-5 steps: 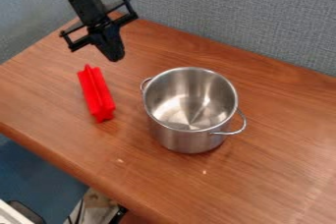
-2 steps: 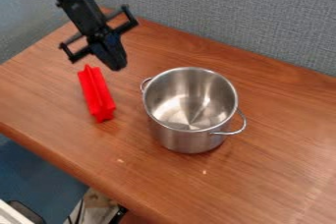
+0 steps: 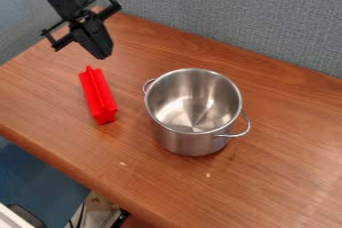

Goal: Move the red object from the metal pot to the table

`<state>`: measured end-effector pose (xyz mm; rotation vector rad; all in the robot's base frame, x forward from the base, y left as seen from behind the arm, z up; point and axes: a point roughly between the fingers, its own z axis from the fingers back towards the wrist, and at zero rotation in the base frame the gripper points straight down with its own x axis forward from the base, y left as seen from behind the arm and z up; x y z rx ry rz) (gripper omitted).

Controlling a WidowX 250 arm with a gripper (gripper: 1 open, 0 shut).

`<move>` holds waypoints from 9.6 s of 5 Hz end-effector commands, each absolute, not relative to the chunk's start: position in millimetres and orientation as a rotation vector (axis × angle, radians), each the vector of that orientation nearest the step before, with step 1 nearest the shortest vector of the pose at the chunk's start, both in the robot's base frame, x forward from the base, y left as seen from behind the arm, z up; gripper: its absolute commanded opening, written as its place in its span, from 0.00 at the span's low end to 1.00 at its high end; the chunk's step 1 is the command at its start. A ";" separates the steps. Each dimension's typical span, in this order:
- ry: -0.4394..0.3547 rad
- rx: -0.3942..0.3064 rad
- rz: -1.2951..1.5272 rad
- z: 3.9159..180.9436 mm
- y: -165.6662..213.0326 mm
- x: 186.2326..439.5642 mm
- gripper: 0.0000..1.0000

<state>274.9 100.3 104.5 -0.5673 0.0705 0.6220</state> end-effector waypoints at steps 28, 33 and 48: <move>-0.166 -0.310 0.501 50.2 131.8 278.5 1.00; -0.270 -0.370 0.489 143.0 106.2 282.8 0.00; -0.030 -0.032 0.528 65.7 186.7 249.6 1.00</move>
